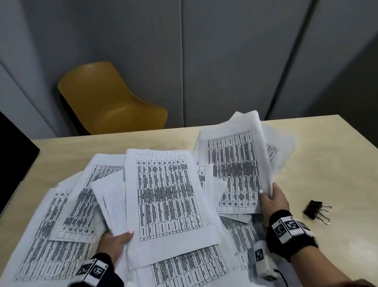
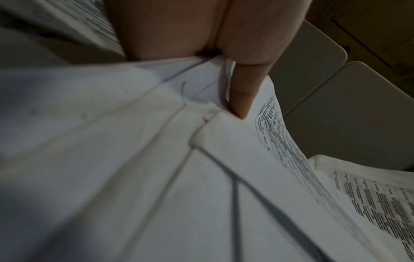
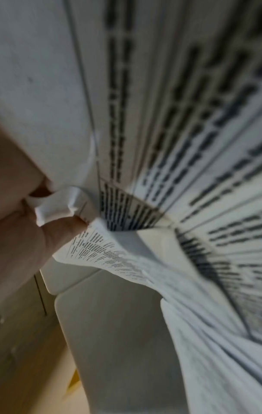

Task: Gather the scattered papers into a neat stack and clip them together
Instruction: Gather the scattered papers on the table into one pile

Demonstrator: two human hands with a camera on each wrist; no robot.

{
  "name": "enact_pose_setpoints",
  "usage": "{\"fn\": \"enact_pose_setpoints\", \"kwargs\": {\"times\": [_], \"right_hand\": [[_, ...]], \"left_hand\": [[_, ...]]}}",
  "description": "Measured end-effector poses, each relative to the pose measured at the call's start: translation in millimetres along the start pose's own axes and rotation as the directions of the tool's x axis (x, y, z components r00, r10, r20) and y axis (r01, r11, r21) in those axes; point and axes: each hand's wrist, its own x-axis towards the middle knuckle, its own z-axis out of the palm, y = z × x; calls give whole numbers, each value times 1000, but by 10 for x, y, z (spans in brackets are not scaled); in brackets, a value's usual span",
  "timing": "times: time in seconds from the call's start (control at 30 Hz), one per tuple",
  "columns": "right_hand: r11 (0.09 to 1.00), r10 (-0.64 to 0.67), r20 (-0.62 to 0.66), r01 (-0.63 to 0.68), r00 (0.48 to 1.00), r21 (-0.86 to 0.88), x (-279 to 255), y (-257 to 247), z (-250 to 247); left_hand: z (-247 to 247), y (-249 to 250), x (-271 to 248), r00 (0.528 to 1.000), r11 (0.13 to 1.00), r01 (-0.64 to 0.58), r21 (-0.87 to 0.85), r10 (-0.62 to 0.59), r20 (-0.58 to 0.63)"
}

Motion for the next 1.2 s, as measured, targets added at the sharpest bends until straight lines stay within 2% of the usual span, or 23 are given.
{"fn": "enact_pose_setpoints", "kwargs": {"times": [0.07,0.13,0.2,0.23,0.33,0.5,0.6,0.73,0.83,0.97,1.07,1.13,1.2], "right_hand": [[995,78,129,-84,989,47,-29,25,-19],[965,221,259,-249,940,77,-90,65,9],[937,299,284,-336,911,92,-122,128,33],[935,301,250,-337,920,114,-118,147,44],[982,186,70,-184,980,-38,-58,110,-2],[997,46,-110,-53,993,-63,-32,-250,-297],[999,-41,-213,37,976,-20,-52,-501,-456],[988,-143,-366,157,920,7,-32,-827,-617],[978,-80,-462,160,883,136,-2,-1088,-693],[907,45,-496,172,867,384,51,-1304,-672],[855,68,-490,203,869,478,58,-1368,-544],[841,75,-443,183,893,510,38,-1349,-432],[859,55,-342,130,938,495,6,-1264,-258]], "left_hand": [[-5,-19,23,1000,1000,5,7,-5,-3],[-23,-41,55,1000,1000,5,11,-5,0],[-28,-57,76,1000,1000,1,22,-1,5],[-29,-57,89,1000,1000,1,20,-1,7],[-33,-53,92,1000,1000,-6,27,5,18],[-20,-34,92,1000,1000,-7,29,7,17],[-14,-45,109,1000,999,3,46,-3,7],[-15,-17,79,1000,999,1,52,-2,25],[-11,9,38,999,998,-4,63,2,36],[-7,-3,45,999,992,-1,126,-5,44],[-12,-31,108,1000,990,-1,143,-3,30],[-22,-30,108,1000,989,0,150,-3,23],[-25,-20,92,1000,990,-1,141,-3,29]]}}
